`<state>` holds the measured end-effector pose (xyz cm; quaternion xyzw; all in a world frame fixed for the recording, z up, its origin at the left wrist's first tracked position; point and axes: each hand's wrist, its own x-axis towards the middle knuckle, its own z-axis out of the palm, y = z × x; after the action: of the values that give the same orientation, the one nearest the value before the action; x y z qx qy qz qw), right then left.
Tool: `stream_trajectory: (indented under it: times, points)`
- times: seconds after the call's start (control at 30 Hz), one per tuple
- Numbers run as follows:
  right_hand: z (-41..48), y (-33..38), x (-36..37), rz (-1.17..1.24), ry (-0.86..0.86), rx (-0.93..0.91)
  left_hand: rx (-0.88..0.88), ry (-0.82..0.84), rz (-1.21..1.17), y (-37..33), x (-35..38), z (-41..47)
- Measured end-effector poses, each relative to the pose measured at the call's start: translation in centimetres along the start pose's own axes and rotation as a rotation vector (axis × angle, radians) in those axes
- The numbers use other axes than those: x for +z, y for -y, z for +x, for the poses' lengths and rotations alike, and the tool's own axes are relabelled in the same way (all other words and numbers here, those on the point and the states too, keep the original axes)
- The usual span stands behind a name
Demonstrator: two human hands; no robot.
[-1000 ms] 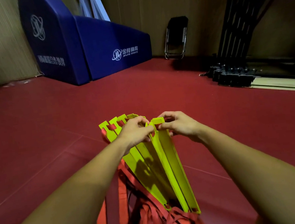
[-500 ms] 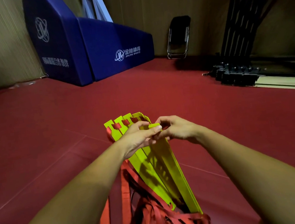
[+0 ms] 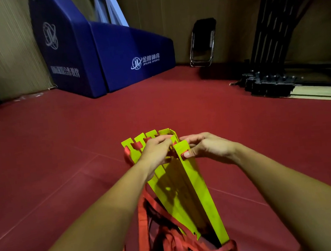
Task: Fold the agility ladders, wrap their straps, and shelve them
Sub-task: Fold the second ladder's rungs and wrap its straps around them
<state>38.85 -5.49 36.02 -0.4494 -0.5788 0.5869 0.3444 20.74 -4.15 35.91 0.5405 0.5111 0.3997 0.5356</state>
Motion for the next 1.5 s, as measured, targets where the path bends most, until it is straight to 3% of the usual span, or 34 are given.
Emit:
stream_trajectory:
  times: [0.13,0.23,0.47,0.73,0.97,1.27,1.5]
  points:
    - [0.1,-0.3,-0.6,0.036,-0.01,-0.027,-0.001,0.128,0.067,-0.1,0.2,0.0]
    - [-0.1,-0.3,-0.7,0.019,-0.023,-0.03,0.008,0.124,0.042,-0.1,0.3,0.1]
    - [0.4,0.3,0.1,-0.097,-0.146,-0.04,0.013,-0.164,-0.017,0.8,0.8,1.4]
    - [0.4,0.2,0.8,-0.184,-0.21,-0.065,-0.043,0.063,-0.009,0.5,-0.9,1.0]
    - [-0.2,0.3,0.7,-0.116,-0.068,-0.015,0.005,0.125,0.038,1.3,-2.2,1.0]
    - [0.6,-0.5,1.1,-0.045,-0.01,0.039,-0.016,0.196,-0.068,0.1,-0.9,-0.2]
    - [0.6,-0.1,1.8,-0.091,-0.05,0.019,-0.01,0.132,-0.037,0.1,-0.7,-0.5]
